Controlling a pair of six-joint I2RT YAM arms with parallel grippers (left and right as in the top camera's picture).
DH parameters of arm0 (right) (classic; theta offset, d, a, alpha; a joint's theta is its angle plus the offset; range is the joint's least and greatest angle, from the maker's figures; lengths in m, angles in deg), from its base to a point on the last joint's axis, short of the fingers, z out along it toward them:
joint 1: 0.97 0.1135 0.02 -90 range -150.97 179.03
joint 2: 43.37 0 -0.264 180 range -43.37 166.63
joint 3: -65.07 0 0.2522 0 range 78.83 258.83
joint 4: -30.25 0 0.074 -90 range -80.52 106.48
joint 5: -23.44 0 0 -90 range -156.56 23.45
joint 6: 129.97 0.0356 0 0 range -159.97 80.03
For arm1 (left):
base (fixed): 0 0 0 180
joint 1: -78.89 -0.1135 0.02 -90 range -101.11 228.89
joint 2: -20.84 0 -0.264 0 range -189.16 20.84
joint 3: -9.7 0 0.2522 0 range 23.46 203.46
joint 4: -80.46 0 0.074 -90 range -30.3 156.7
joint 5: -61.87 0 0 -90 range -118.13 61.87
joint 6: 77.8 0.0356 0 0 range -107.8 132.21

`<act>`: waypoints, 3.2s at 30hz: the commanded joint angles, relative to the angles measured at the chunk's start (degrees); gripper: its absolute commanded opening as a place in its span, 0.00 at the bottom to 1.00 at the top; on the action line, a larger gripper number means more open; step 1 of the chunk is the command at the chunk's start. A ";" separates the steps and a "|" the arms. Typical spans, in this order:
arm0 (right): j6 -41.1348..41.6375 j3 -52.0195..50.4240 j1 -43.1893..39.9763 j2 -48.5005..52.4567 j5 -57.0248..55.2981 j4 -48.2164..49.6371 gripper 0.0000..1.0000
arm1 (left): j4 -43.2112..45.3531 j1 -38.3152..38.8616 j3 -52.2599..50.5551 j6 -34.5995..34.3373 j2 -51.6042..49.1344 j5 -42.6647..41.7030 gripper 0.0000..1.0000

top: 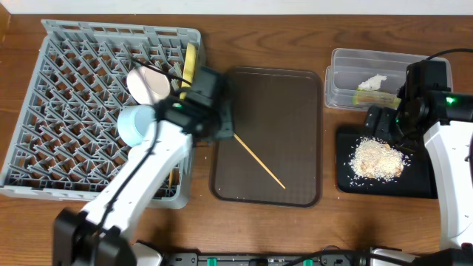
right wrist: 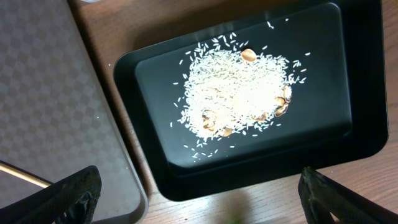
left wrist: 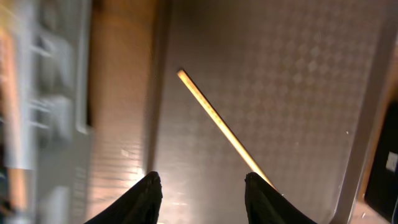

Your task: Sort waste into correct bins and load items into the dishwasher

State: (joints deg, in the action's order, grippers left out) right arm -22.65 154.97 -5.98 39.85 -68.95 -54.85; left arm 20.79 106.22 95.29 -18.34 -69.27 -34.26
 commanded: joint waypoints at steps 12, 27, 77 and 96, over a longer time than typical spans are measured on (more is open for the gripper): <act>-0.68 0.96 -0.59 -0.61 -0.57 -0.09 0.99 | 5.99 8.76 -0.17 -19.76 -19.34 2.54 0.48; -0.68 0.96 -0.59 -0.61 -0.57 -0.04 0.99 | 8.04 9.79 -0.22 -19.74 -24.61 2.29 0.28; -0.68 0.96 -0.59 -0.61 -0.55 -0.09 0.99 | -4.81 -17.92 1.49 25.68 10.25 11.08 0.08; -0.66 0.96 -0.59 -0.61 -0.57 -0.04 0.99 | -2.40 -18.91 1.49 28.85 -3.32 6.58 0.34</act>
State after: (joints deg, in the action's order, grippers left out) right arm -22.65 154.97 -5.98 39.85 -68.95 -54.85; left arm 18.51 87.56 95.64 9.90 -72.44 -27.55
